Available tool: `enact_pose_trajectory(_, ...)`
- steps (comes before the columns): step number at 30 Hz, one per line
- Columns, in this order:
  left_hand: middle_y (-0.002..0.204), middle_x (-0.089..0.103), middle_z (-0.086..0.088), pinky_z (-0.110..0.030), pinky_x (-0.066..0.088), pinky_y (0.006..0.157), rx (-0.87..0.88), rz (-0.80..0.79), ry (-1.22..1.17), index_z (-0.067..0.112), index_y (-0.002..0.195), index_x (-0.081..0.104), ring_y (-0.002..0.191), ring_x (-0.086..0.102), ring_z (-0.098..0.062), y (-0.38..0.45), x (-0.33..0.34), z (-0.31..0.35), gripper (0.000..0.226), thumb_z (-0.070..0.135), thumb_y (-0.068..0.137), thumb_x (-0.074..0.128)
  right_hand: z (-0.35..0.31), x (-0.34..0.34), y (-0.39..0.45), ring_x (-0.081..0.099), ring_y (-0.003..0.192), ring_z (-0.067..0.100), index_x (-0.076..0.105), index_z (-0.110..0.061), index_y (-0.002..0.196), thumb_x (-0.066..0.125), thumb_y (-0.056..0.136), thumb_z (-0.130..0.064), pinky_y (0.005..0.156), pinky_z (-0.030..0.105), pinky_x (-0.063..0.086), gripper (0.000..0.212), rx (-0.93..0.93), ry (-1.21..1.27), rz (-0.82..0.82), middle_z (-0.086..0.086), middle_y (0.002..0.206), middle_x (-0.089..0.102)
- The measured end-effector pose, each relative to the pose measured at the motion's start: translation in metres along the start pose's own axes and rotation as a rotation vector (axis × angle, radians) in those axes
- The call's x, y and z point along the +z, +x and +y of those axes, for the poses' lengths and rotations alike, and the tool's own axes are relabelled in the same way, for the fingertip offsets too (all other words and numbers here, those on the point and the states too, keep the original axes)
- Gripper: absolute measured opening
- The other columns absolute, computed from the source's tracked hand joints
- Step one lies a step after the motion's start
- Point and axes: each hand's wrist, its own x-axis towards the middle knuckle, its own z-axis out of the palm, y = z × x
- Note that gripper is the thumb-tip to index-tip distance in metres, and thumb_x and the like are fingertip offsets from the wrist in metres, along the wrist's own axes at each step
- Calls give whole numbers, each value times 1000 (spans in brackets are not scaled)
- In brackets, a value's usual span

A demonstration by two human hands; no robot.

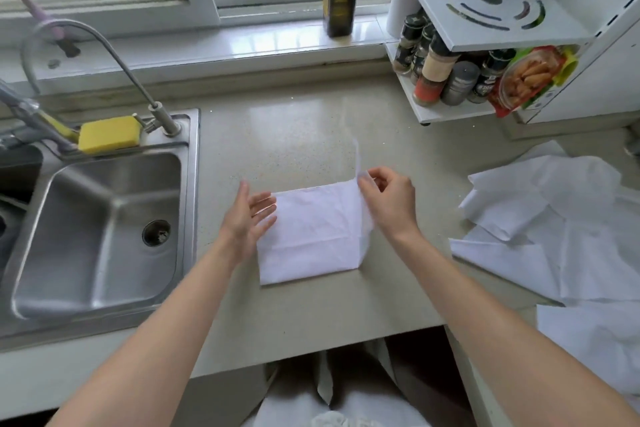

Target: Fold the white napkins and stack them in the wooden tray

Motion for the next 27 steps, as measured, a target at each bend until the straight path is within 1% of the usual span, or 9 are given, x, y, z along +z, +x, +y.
enact_pose_trajectory(4,133,53,-20,-35,42,100,-182,-16,-118,-5,135,43,118,54,-28,-8,-40,-3,85,66,94,20,-16,67,-38,39,50,7,60,-13,74,54,87,-9,51,22,29,15,-52,-56,-152,-8,55,45)
enact_pose_trajectory(8,136,50,-24,-38,41,104,-175,-35,-107,-8,137,39,125,51,-32,-12,-41,5,89,67,94,19,-8,122,-64,44,72,16,63,-2,89,47,92,-10,64,24,30,18,-81,-218,-270,9,86,61)
enact_pose_trajectory(14,132,55,-19,-36,44,98,-160,-23,33,-4,134,47,117,55,-28,-8,-45,5,84,66,94,20,1,155,-81,52,72,28,57,-4,86,41,92,-3,60,35,37,16,-192,-481,-319,9,87,50)
enact_pose_trajectory(16,129,57,-18,-35,46,96,-142,-18,63,-2,131,50,112,57,-26,-6,-46,4,82,65,95,20,3,160,-82,49,68,28,51,-7,83,40,90,0,57,34,34,15,-215,-565,-347,5,84,44)
enact_pose_trajectory(19,127,59,-16,-34,47,95,-112,-12,117,-1,130,52,115,58,-27,-4,-46,3,76,62,97,22,3,163,-81,50,70,31,50,-7,87,37,88,5,58,34,32,17,-230,-663,-391,6,88,42)
enact_pose_trajectory(22,107,64,-10,-31,48,90,-75,-10,167,4,117,58,103,62,-24,-4,-45,3,62,55,100,26,6,162,-85,52,80,32,53,-5,97,40,86,3,59,34,33,19,-269,-682,-403,10,98,46)
enact_pose_trajectory(24,95,66,-7,-31,50,85,-40,-12,214,7,103,61,92,63,-23,-2,-45,1,45,46,100,39,11,161,-88,50,86,30,54,-9,106,46,83,-2,61,34,32,26,-362,-742,-398,9,101,48)
enact_pose_trajectory(26,102,67,-8,-35,53,86,25,35,351,5,110,58,93,65,-25,3,-47,-5,28,28,93,58,18,156,-92,49,86,27,54,-14,116,55,77,-8,65,34,33,40,-483,-818,-381,7,101,52)
enact_pose_trajectory(27,104,66,-7,-37,54,86,60,84,431,7,115,54,94,65,-24,4,-48,-7,30,19,89,63,22,152,-94,50,87,27,54,-15,119,59,73,-11,68,34,36,47,-528,-835,-391,6,101,54)
